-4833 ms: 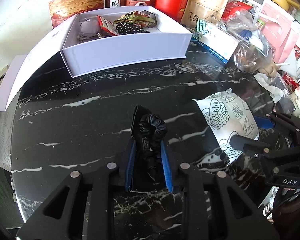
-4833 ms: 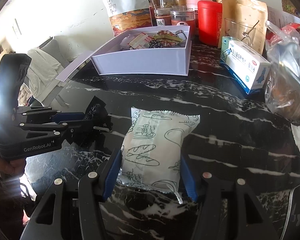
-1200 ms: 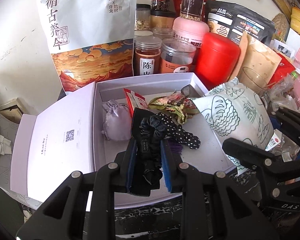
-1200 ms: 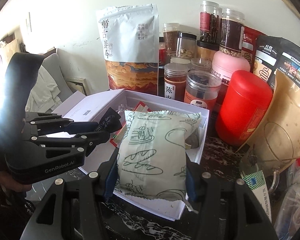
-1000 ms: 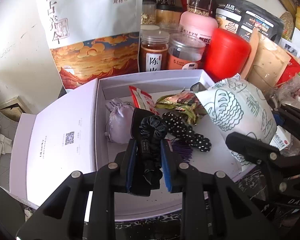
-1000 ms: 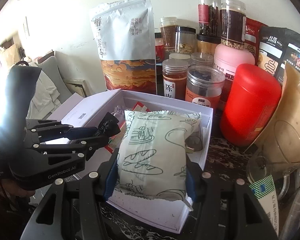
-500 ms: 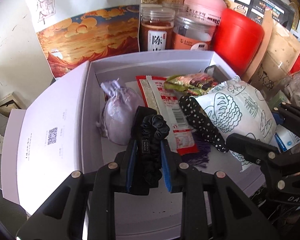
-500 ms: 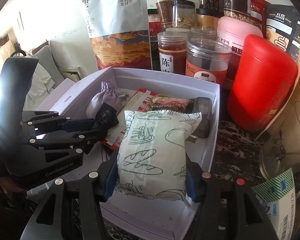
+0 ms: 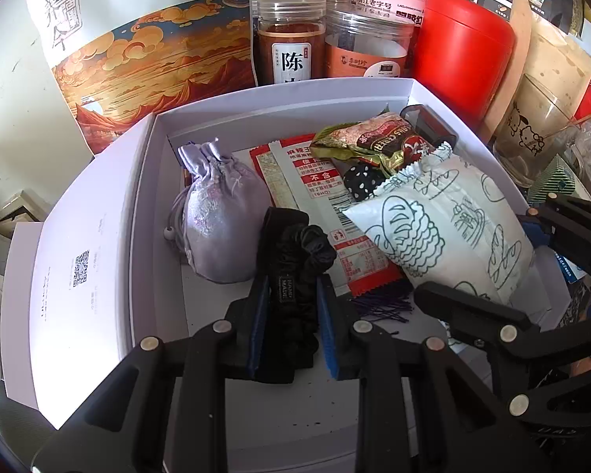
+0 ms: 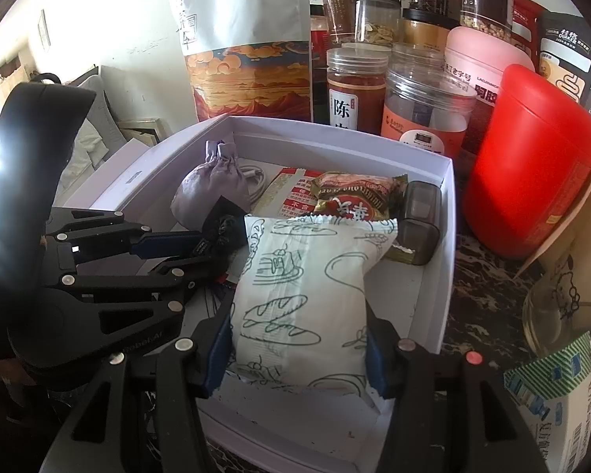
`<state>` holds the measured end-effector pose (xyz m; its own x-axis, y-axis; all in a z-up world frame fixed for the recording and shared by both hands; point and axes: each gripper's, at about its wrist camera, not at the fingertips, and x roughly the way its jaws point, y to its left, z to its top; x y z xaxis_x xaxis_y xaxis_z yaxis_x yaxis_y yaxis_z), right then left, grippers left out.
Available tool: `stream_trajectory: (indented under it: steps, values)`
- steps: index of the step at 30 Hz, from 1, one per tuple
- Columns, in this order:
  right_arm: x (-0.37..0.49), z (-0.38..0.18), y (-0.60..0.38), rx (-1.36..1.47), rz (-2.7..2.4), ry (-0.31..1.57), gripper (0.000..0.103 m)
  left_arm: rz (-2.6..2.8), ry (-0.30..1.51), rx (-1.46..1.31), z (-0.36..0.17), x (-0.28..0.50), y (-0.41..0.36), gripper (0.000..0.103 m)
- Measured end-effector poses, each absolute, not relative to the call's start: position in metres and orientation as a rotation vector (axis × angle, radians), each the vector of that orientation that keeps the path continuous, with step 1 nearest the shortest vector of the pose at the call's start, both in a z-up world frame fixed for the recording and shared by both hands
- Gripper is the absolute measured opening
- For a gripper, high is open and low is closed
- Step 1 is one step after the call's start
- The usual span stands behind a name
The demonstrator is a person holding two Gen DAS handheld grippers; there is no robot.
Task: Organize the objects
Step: 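Carry the scrunchie and packet over the white box and lower them inside, then open the left tool on the scrunchie while the right releases the packet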
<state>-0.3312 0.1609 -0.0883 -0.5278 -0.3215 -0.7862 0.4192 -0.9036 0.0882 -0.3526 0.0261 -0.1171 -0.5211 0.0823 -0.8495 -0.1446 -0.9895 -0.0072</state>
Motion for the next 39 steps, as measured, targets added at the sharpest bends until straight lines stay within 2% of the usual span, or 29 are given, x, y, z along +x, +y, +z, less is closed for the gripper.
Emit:
stream_trajectory:
  steps: [12,22,30,39]
  values:
    - [-0.330,-0.087,0.160,1.251,-2.416,0.193,0.057,2.636,0.029,-1.485,-0.120,-0.352,0.027,0.026]
    - [-0.330,-0.075,0.165,1.229,-2.466,0.197,0.063,2.661,-0.008,-1.499,-0.109,-0.343,0.026,0.030]
    - [-0.323,-0.056,0.167,1.192,-2.496,0.187,0.063,2.720,0.008,-1.461,-0.086,-0.334,0.011,0.045]
    - [-0.304,-0.030,0.166,1.154,-2.528,0.211,0.063,2.771,0.022,-1.412,-0.050,-0.323,-0.004,0.047]
